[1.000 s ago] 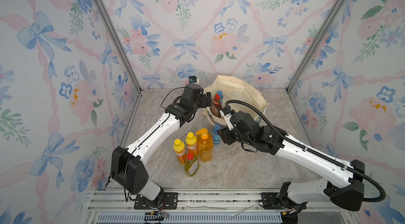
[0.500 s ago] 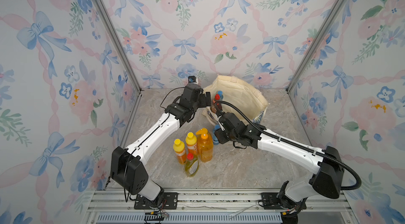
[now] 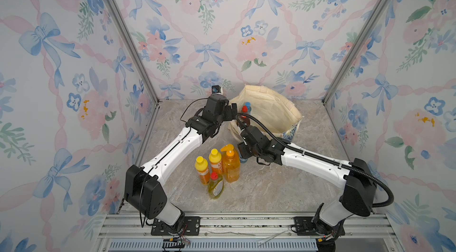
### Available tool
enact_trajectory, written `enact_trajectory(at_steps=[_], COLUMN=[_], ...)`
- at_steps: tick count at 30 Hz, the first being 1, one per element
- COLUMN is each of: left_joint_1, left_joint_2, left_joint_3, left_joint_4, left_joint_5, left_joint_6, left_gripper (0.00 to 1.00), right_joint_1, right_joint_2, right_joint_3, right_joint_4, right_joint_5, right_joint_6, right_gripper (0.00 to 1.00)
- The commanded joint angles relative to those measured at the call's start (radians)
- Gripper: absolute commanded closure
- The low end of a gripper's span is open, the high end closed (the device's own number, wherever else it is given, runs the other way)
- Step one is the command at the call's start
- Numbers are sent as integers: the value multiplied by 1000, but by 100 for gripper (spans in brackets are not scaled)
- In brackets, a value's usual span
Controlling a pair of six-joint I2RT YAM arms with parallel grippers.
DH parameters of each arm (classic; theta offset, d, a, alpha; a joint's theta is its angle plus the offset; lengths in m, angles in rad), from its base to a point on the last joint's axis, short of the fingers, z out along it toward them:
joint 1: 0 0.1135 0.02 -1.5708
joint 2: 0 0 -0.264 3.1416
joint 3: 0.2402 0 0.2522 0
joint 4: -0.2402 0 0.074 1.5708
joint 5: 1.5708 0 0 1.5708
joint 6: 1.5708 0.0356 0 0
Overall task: Pack dish soap into the shopping bag
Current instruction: Pick up the bottle of dish soap at the center of the board.
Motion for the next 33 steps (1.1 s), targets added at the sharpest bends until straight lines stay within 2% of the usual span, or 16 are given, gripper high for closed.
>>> enact_trajectory(at_steps=[1,11,17,29,33], left_joint_1=[6,6,6,6,6], left_joint_2=[-9,1,-1,-12,-11], left_joint_3=[-10,-12,-10,-18,-15], left_joint_4=[3,3,2,2,2], left_joint_5=[-3,8,12,4,3], left_joint_6=[-7,-10,-7,-7,-4], left_gripper=[2,2,2,2,2], right_joint_1=[-19,-28,-38,-42,-40], right_joint_2=[28,72,96,60,41], right_joint_3=[28,29,29,-10,-33], right_joint_4=[8,42,70,69,70], right_joint_5=[23,34,13,4,3], right_joint_6=[-9,-7,-1,-4,-19], right_gripper=[43,43,48,72,83])
